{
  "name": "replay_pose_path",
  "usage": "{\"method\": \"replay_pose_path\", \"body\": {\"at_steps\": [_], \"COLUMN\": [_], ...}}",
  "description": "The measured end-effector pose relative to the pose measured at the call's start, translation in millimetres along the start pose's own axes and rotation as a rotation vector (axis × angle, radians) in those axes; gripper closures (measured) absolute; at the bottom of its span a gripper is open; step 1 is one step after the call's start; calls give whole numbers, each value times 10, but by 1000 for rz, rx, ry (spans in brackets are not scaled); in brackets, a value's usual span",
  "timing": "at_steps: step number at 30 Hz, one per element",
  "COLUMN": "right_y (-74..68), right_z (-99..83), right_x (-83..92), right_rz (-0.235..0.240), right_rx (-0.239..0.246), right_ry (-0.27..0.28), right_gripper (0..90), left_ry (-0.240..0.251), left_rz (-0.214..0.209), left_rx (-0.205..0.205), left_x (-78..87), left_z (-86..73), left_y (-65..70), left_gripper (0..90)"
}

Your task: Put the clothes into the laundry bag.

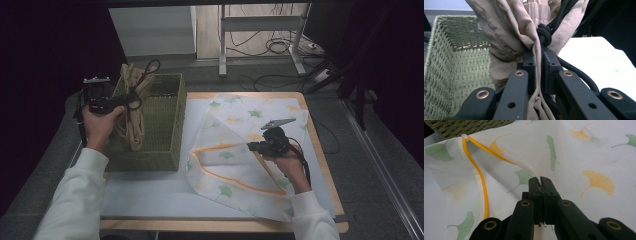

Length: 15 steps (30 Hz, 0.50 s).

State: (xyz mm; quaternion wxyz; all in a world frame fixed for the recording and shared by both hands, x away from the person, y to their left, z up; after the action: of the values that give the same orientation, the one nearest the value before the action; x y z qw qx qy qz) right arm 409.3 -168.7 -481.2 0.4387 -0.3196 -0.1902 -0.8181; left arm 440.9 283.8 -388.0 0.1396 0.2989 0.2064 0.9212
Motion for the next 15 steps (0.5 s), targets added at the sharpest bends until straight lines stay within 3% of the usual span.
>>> {"method": "replay_pose_path", "body": {"at_steps": [15], "right_y": [-1], "right_z": [0], "right_x": [2], "right_rz": [-2], "right_rx": [2], "right_ry": [1], "right_gripper": [863], "left_ry": [41], "left_rz": [-27], "left_rx": [-18], "left_x": [141], "left_z": [34], "left_y": [110], "left_gripper": [833]}}
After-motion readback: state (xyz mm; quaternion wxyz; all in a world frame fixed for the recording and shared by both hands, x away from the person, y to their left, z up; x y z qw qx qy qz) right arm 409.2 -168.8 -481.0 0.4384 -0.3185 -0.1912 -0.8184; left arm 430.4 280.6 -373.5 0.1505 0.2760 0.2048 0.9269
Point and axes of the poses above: each handheld gripper's, and its own axes: x roughly backward along the jaws, z roughly out of its top, y roughly to its right, the point moved 5 cm from there along -x, roughly forward along the jaws, and after that the axes turned 14 degrees about x, right-handed, at the moved point
